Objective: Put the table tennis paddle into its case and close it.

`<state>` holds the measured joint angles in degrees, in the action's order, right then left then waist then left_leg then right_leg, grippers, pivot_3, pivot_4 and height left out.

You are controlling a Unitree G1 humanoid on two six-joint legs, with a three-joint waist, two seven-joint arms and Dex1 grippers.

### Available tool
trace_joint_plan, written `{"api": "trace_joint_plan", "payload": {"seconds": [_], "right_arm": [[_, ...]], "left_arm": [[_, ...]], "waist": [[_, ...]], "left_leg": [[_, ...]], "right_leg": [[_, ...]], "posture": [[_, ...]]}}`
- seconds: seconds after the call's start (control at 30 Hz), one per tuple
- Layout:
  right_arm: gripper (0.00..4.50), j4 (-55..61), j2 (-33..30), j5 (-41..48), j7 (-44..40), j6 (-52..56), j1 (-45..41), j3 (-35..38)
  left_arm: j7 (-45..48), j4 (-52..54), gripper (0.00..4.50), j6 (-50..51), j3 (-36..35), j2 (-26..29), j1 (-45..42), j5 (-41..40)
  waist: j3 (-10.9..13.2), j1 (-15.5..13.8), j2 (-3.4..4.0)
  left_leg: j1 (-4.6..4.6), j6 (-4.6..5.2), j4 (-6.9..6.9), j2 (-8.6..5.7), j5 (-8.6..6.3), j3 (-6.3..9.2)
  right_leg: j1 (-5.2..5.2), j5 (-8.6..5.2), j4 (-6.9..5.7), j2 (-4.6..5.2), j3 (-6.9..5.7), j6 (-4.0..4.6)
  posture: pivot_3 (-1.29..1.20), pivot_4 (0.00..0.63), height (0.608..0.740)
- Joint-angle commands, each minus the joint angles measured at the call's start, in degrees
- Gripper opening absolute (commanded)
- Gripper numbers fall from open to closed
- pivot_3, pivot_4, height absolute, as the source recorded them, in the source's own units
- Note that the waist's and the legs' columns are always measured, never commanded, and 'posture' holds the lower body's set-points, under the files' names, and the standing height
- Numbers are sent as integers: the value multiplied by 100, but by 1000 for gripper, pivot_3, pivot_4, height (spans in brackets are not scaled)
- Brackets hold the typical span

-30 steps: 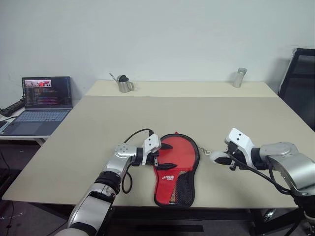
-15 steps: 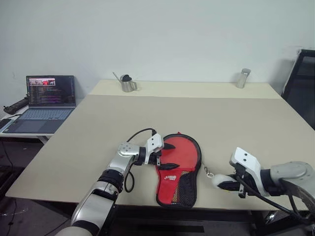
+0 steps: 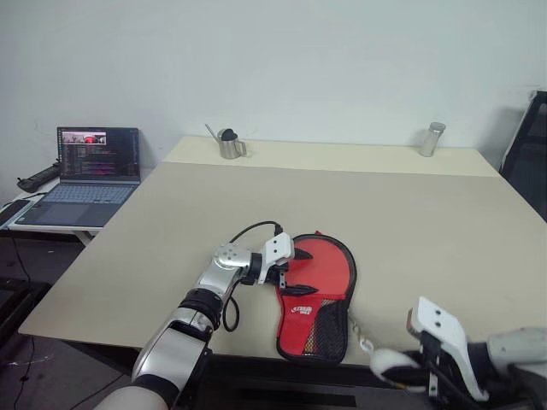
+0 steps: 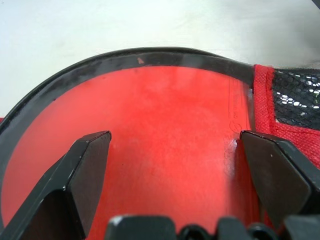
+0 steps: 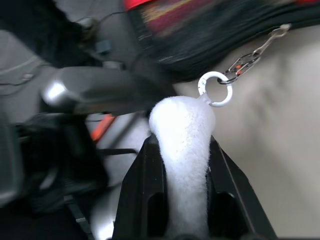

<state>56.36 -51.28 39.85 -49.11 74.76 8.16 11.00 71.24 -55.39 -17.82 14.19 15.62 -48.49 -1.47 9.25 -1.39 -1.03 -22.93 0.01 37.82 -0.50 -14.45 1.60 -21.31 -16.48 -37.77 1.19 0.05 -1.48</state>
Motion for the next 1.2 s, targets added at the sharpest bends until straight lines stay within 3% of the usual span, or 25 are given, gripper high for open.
{"api": "trace_joint_plan", "payload": {"seconds": [0.03,0.33,0.57,0.6,0.93,1.13,1.2], "right_arm": [[387,359,-56,763,347,-196,409,-33],[386,364,-590,2386,2152,-1284,1013,-704],[385,364,-1016,2346,2664,-1605,1066,-658],[1122,364,-1076,2322,2626,-1650,1060,-645],[4481,317,-1596,2714,1955,-1989,1057,47],[4481,-423,-1495,3129,1980,-2125,54,406],[4481,-875,-1359,2689,1975,-2218,-570,138]], "left_arm": [[95,-420,4500,80,381,79,152,552],[45,-611,4500,2,407,-150,-12,636],[9,-631,4500,-58,375,-286,2,662],[-4,-625,4500,-65,360,-290,13,659],[12,-496,4500,-46,269,-204,141,589],[-45,-368,4500,-8,208,-212,194,518],[-15,-174,4500,63,123,-193,242,397]], "waist": [[-1,7,-2],[-11,19,-18],[-18,-1,-24],[-19,-1,-22],[-22,-5,-20],[-23,5,-19],[-22,7,-18]], "left_leg": [[1,0,1,0,0,0],[5,0,3,5,0,-2],[3,0,4,3,0,5],[3,0,3,4,0,14],[0,4,3,1,-2,43],[6,4,3,2,-2,52],[7,4,4,1,-2,53]], "right_leg": [[0,0,-1,0,0,0],[9,-1,9,0,-7,-1],[22,7,40,4,-15,-14],[24,10,54,4,-24,-20],[54,13,80,10,-54,-24],[65,13,84,10,-59,-23],[68,13,84,11,-58,-23]], "posture": [[0,150,740],[0,150,740],[0,150,740],[0,150,740],[0,150,740],[0,150,740],[0,150,740]]}}
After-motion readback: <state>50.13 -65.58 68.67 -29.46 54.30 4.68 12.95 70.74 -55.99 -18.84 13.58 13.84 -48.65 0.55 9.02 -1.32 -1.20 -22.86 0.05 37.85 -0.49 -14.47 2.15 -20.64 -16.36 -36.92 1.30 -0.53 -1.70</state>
